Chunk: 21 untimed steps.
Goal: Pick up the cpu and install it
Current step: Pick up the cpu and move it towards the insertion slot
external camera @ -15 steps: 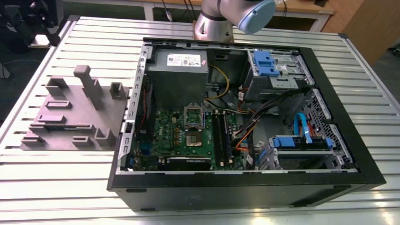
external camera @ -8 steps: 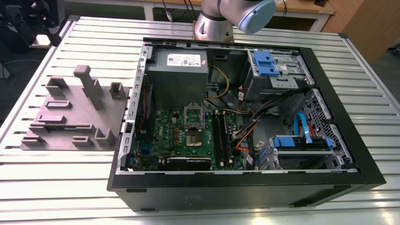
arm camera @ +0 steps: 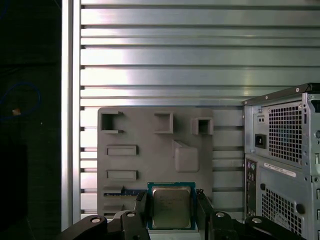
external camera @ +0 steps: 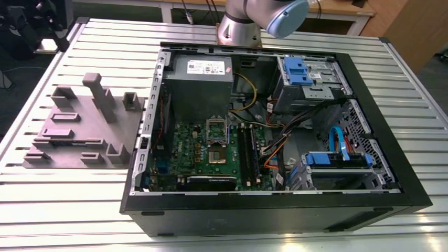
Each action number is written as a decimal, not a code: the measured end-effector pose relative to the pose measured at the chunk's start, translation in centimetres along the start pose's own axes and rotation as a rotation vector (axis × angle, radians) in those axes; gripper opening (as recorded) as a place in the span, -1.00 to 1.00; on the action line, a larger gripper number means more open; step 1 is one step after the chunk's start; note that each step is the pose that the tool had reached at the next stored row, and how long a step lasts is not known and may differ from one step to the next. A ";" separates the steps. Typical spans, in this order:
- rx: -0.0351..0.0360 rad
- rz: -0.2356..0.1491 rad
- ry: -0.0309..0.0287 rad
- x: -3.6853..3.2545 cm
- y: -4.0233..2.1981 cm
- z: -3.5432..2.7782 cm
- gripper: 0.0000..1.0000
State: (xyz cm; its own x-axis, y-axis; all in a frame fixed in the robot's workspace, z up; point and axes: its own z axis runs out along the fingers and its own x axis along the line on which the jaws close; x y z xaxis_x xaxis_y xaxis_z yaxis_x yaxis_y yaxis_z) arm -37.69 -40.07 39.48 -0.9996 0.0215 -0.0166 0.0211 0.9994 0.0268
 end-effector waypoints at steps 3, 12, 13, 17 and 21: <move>0.0000 0.000 0.0000 -0.05 0.00 0.00 -0.06; 0.0000 0.000 0.0000 -0.35 0.01 0.00 -0.06; 0.0000 0.000 0.0000 -0.38 0.01 0.01 -0.06; 0.0000 0.000 -0.0001 -0.51 0.01 0.01 -0.06; 0.0000 0.000 0.0000 -0.59 0.01 0.01 -0.06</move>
State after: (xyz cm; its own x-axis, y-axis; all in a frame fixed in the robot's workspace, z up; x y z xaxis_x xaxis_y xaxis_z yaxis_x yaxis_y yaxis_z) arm -37.10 -40.07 39.47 -0.9996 0.0216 -0.0166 0.0211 0.9994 0.0268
